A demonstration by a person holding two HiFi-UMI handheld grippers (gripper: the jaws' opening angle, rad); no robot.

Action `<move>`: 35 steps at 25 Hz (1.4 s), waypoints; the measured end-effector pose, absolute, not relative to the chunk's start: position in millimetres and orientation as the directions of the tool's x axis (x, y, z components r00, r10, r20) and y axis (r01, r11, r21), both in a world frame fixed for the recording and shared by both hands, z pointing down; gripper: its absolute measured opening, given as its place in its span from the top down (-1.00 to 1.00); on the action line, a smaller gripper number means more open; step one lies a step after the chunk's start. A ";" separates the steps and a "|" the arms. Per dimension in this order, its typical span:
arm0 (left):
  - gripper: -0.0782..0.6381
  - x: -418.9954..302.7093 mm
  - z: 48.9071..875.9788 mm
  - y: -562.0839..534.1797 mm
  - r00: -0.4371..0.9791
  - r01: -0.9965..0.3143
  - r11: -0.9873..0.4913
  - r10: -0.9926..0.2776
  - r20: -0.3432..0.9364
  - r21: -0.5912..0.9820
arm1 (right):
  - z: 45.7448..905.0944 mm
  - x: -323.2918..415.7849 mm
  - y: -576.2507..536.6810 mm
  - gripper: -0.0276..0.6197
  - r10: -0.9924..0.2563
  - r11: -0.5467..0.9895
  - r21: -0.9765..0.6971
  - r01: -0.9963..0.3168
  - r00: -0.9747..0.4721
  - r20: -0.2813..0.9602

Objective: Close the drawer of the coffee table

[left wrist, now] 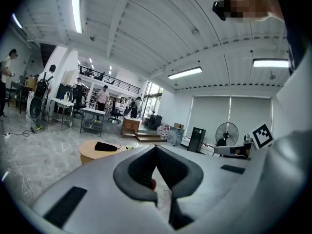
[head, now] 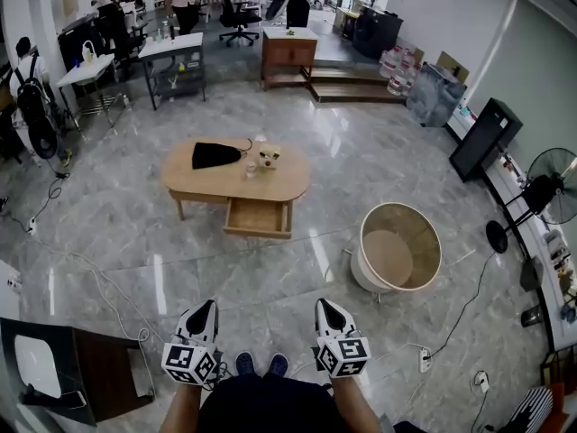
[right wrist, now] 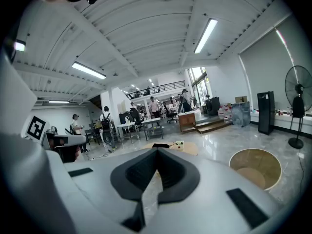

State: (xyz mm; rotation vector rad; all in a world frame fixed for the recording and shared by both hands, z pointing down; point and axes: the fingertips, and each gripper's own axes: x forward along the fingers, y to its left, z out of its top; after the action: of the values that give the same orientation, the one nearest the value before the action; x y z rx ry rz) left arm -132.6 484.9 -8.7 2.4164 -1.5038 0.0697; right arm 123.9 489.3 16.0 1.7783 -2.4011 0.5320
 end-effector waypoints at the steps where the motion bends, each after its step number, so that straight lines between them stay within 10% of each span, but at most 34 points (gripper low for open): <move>1: 0.71 -130.2 -10.1 485.7 0.451 -0.886 -0.410 -0.871 0.194 0.219 | 16.1 126.5 489.8 0.83 -0.905 0.255 -0.219 -0.942 -0.312 0.290; 35: 0.71 -93.0 6.1 472.8 0.413 -0.895 -0.365 -0.895 0.169 0.256 | 32.2 165.3 478.7 0.83 -0.891 0.271 -0.204 -0.941 -0.325 0.316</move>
State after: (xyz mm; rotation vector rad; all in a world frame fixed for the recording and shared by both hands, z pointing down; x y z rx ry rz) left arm -93.0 472.8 6.1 2.3663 -1.5525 0.0008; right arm 165.3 478.7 32.2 1.7359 -2.3907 0.5386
